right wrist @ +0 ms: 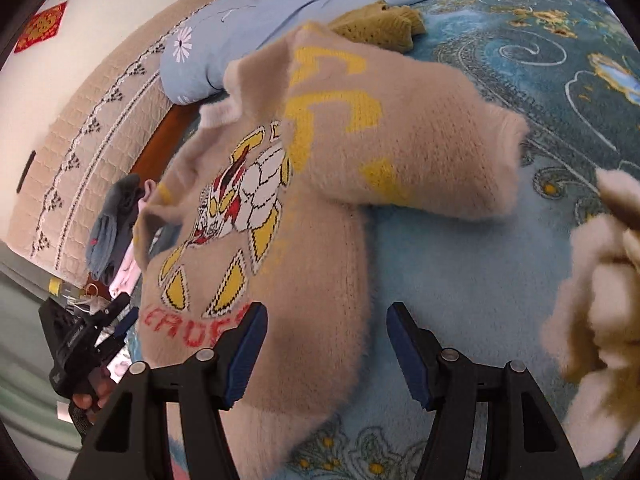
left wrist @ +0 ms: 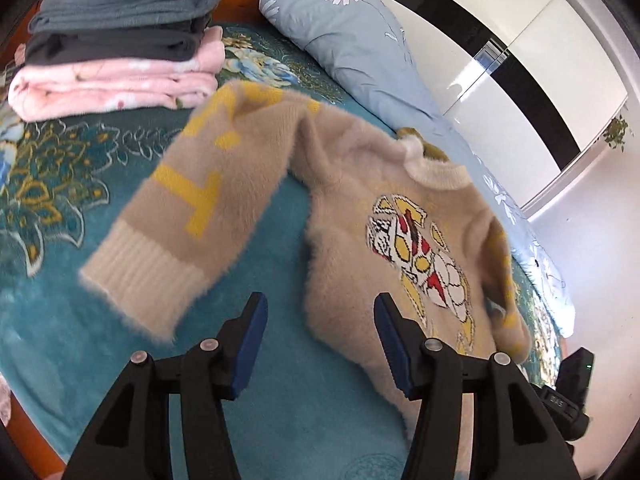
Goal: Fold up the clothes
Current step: 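Lay the beige sweater flat on the blanket with both grippers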
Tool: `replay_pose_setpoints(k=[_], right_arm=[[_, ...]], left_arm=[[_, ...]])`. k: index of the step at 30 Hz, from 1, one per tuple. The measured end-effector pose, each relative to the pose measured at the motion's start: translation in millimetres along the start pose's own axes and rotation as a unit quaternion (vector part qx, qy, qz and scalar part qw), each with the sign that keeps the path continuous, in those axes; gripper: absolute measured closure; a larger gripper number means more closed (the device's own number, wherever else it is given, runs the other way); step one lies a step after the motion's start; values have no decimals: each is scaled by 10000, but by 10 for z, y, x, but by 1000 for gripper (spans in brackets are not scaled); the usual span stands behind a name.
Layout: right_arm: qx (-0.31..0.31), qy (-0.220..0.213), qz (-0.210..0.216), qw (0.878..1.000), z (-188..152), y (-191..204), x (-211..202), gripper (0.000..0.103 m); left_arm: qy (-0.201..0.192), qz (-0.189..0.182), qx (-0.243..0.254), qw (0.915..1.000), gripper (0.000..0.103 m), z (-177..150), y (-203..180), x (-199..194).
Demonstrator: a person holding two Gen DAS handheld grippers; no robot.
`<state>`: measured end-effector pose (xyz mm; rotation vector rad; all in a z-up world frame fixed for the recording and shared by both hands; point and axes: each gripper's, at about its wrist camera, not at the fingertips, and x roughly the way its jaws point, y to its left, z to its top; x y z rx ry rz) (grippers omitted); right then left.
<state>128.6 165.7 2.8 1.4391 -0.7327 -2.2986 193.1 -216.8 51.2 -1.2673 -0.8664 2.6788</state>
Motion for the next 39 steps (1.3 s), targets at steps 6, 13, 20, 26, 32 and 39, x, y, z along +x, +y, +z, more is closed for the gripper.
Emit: replay_pose_setpoints(k=[6,13,20,26,32,39], right_arm=[[327,212,1340,9902,-12,-31,91,50],[26,-315,2042,9784,14,135,-152,90],[-81,-657,1860,9803,45,103,-355,92],[2,-770,1786,9809,76,-23,-450,92],[131,-737,1822,9804,96,-91,-429,92],[207,-689,1416,9873,87,-161,-385,92]], left_arm=[[24,-100,-46,9999,46,-38,0,3],[179,-245,-410,9987,46,125,131,219],[418,-679,-522,9955,46,271,138,521],[580,-1862,-309,9803,47,161,0,246],[528,-2502,-313,9662,47,21,14,58],[748,-2290,-1032,9651,48,-214,243,259]])
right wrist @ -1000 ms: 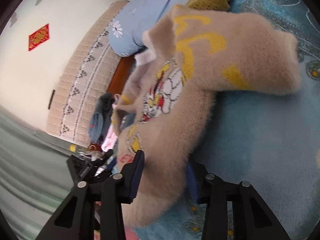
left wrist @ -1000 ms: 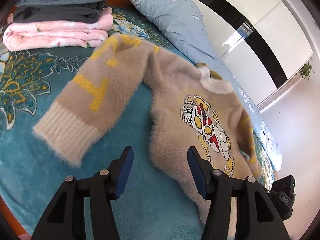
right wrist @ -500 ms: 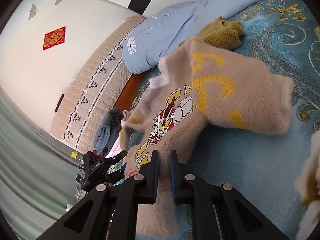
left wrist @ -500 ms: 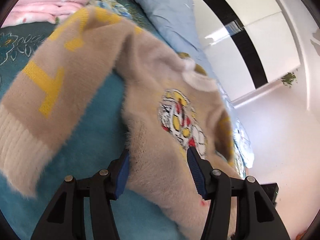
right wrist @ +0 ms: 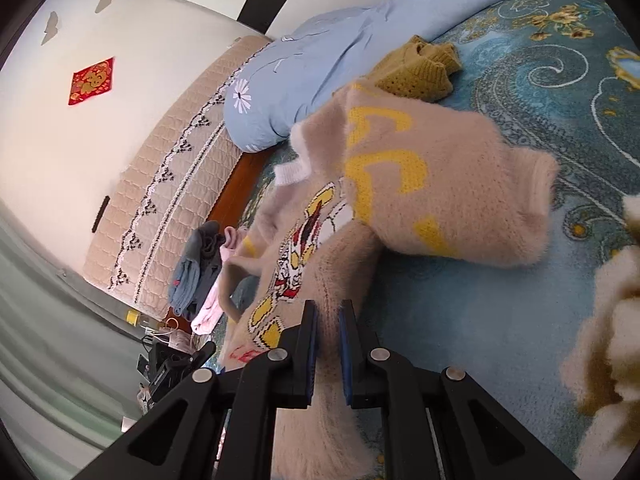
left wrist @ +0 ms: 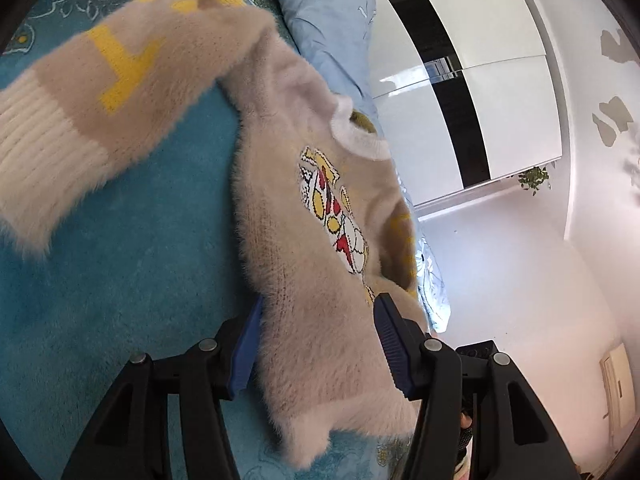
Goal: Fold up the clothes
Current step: 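Lay the beige sweater flat on the blanket with both grippers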
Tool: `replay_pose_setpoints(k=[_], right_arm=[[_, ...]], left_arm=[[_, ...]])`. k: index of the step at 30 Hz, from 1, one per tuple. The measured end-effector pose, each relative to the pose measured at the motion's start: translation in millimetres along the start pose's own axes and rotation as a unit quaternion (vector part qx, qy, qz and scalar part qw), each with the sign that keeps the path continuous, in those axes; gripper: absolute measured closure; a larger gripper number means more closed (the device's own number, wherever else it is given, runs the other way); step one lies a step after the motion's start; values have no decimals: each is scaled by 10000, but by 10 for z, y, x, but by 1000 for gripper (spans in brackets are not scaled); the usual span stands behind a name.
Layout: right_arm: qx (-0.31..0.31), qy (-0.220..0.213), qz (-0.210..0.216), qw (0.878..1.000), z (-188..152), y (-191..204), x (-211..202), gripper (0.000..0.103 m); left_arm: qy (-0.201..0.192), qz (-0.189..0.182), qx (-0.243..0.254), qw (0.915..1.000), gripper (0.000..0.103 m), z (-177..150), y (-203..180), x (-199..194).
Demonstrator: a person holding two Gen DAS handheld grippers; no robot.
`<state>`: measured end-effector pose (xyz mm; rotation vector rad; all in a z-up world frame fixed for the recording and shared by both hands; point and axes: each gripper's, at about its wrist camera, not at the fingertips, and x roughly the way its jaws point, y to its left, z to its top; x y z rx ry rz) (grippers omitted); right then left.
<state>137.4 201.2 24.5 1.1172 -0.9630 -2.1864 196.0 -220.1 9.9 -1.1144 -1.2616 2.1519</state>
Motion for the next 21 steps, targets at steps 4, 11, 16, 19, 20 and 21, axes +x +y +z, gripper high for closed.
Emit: replay_pose_setpoints(k=[4,11,16,19,20,21], right_arm=[[-61,109,-622,9980,-12,-65,53,92],[-328,156,-1214,9919,-79,-15,78,92],[-519,43,-1350,9895,-112,143,-20,92],[-606,-53,-1234,9905,-110,275,-146,93],[-632,-78,-1221,9905,-116,318,-192,93],[-634,-79,-1188,9909,-125,353,-246,93]], left_arm=[[-221,891,559,9942,61,-57,-243,-68],[-271,2171,1070,9699,91,-169,-443,8],[-329,2351,1232,9636,94,-181,-485,-32],[-293,2374,1386,9610,95,-176,-560,-64],[-264,2368,1398,9611,95,-179,-573,-90],[-230,2318,1410,9622,95,-188,-577,-128]])
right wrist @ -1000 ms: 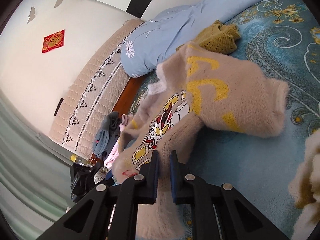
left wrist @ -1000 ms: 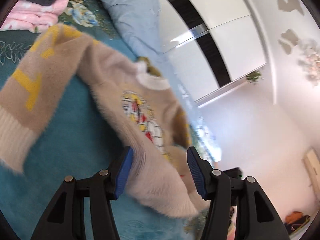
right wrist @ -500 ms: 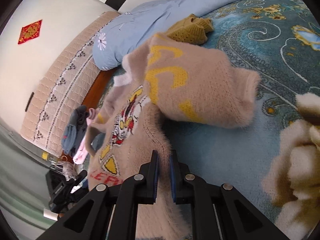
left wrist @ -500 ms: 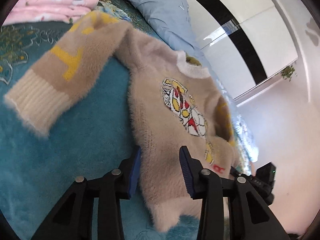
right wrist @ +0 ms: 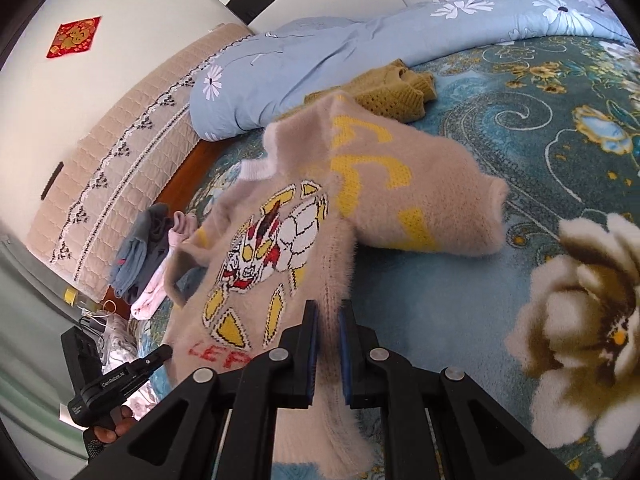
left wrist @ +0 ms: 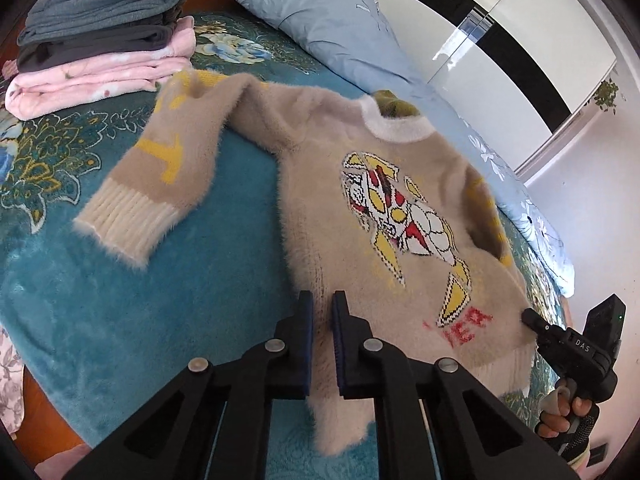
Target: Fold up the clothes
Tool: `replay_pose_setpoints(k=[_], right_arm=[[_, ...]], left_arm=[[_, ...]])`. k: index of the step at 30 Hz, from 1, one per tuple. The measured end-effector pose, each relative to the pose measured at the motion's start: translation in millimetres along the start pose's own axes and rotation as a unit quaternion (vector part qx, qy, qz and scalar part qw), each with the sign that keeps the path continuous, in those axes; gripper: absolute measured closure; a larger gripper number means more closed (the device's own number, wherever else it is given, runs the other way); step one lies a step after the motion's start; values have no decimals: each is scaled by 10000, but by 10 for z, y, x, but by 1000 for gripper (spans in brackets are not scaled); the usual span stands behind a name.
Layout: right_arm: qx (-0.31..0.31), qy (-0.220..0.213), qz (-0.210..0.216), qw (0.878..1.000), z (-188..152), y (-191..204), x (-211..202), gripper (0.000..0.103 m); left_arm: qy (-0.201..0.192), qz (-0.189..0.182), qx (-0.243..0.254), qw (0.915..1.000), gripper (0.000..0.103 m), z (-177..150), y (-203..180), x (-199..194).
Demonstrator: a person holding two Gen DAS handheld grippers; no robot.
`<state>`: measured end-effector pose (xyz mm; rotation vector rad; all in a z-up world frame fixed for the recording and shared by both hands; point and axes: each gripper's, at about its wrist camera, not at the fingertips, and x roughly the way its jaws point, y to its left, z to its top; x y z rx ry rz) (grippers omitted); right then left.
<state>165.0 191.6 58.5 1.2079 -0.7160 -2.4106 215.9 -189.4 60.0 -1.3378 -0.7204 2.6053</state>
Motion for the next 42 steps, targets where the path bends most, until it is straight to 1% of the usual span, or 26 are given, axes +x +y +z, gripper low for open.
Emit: replay_pose_setpoints(k=[2,5,7,9,11,13,15,16,19,20,21,22,23,24,25,26,27,28,31,33,35,38,41,42], right_arm=[[-8,-10,60,10000,-10,43,-123,93],[-64,-98,-83,9999,-54,48,-220,93],[-10,-93,-196,9998,-77,-13,-224,93],[141,81,-308,9994,-104,-139,-122,93],[258,292,-478,9981,-149,-237,3,93],[345,450,-594,9966,-167,-324,110,93],[416,509,-530,9964,-165,-379,140,92],[431,509,-481,9966,-161,-400,139,89],[295,370,-375,9982,-122,-375,62,89],[234,312,-386,9985,-114,-353,33,87],[150,200,-488,9985,-100,-328,-5,86],[66,88,-594,9982,-85,-302,-44,85],[-9,-25,-756,9971,-53,-263,-83,82],[-67,-156,-908,9957,-26,-244,-134,78],[-138,-290,-1013,9943,4,-225,-172,67],[-208,-424,-1117,9926,34,-206,-211,49],[-277,-551,-1220,9906,64,-186,-246,42],[-322,-587,-1310,9891,93,-155,-240,38],[-647,-543,-1353,9872,170,25,-123,37],[-1055,-517,-1541,9810,223,202,32,37],[-1497,-468,-1840,9703,296,387,234,37],[-2088,-256,-2391,9479,373,572,601,37],[-2436,-23,-2936,9243,418,586,871,39],[-2442,-4,-3071,9198,438,547,875,45]], left_arm=[[-40,-89,64,9999,95,-11,20,-68],[-87,-155,106,9998,95,-47,63,-93],[-16,21,186,9998,95,-63,97,8],[128,172,138,9997,95,-105,183,156],[219,234,54,9995,94,-128,236,252],[203,265,98,9994,94,-135,216,245],[119,241,184,9995,93,-115,178,191],[68,256,196,9995,93,-93,161,160],[-247,440,253,9984,92,-36,109,46],[-331,460,282,9980,91,-10,74,25],[-412,475,309,9975,90,17,39,3],[-471,452,330,9973,85,38,-5,-12],[-527,397,374,9971,79,59,-64,-24],[-576,345,421,9969,76,75,-130,-34],[-637,311,473,9964,71,76,-197,-28],[-691,291,549,9957,68,72,-282,0],[-715,293,627,9950,67,57,-360,29],[-718,323,705,9944,65,38,-447,70],[-732,430,1027,9911,64,-73,-677,228],[-665,571,1245,9883,64,-168,-785,352],[-591,643,1370,9867,64,-251,-817,424],[-461,641,1381,9873,64,-271,-761,454],[-571,691,1306,9874,64,-208,-649,381],[-621,712,1301,9870,64,-180,-603,354]])
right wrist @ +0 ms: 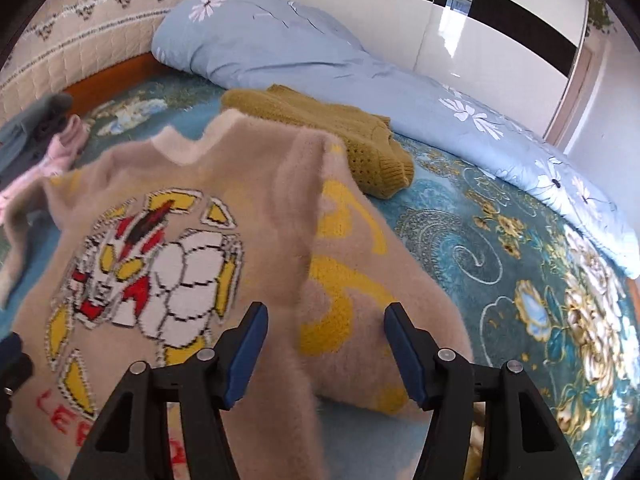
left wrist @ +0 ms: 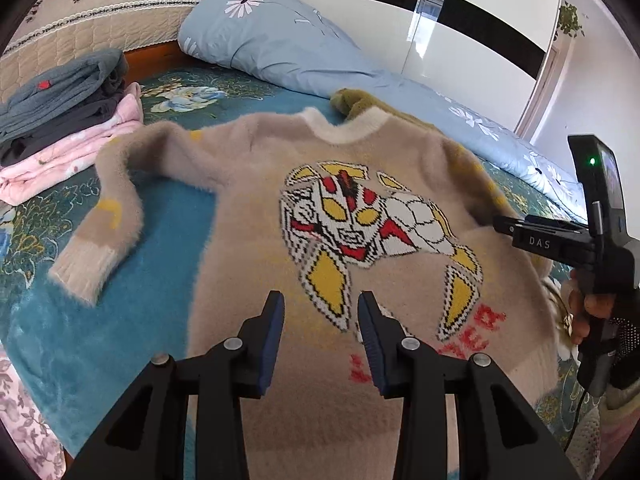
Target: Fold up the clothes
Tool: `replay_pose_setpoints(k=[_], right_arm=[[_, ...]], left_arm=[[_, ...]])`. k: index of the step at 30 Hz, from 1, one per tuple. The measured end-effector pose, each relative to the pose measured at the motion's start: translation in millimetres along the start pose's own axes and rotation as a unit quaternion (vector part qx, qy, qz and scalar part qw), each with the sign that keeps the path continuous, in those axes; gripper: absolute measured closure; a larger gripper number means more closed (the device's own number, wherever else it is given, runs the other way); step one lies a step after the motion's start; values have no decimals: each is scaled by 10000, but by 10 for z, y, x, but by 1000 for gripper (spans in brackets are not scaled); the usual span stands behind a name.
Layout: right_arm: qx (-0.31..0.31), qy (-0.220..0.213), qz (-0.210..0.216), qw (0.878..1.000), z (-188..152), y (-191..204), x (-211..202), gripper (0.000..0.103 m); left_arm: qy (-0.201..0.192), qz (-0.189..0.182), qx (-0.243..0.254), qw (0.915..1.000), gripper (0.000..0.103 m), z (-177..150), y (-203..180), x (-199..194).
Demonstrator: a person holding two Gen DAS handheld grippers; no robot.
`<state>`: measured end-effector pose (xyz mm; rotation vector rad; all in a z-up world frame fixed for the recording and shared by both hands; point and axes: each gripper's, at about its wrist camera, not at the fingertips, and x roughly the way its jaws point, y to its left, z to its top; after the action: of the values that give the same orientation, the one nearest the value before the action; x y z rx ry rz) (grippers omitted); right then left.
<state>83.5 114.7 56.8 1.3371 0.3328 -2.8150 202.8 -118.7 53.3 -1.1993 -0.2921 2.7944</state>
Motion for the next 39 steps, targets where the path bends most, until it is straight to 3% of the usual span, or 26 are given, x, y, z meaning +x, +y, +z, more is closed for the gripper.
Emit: replay_pose_setpoints(k=[1,2,4,5,12,14,18,27,31,36,39], right_arm=[[-21,49,-123,9999,0,-37,27,60],[-24,102,-125,9999,3,-102,36,70],[-69,210,-294,9993,38,-224,22,85],[-93,230,-337,9991,81,-300,-7,86],[286,393,404,9980,801,-854,-452,88],[379,559,963,9931,1005,-851,-565,88],[400,826,1668,9817,1265,-504,-624,88],[1247,1365,3320,9250,1642,651,-43,87],[1789,1505,3455,9088,1765,954,302,87],[2209,1890,3089,9056,1666,1195,803,82],[2260,1819,3031,9077,1628,1207,862,67]], left_arm=[[-51,36,4,10000,63,25,60,-21],[-95,103,2,9999,63,56,126,-37],[-156,207,-20,9997,62,141,262,-45],[-185,263,-41,9995,61,186,341,-44],[-410,497,40,9979,61,539,768,-19],[-535,542,62,9971,61,627,871,-25],[-804,360,-335,9955,60,652,1150,-54],[-974,227,-956,9904,57,594,1724,-199],[-1085,189,-1231,9863,55,597,1926,-283],[-1086,151,-1303,9854,54,616,1998,-289],[-1014,69,-1386,9851,54,608,2051,-272]])
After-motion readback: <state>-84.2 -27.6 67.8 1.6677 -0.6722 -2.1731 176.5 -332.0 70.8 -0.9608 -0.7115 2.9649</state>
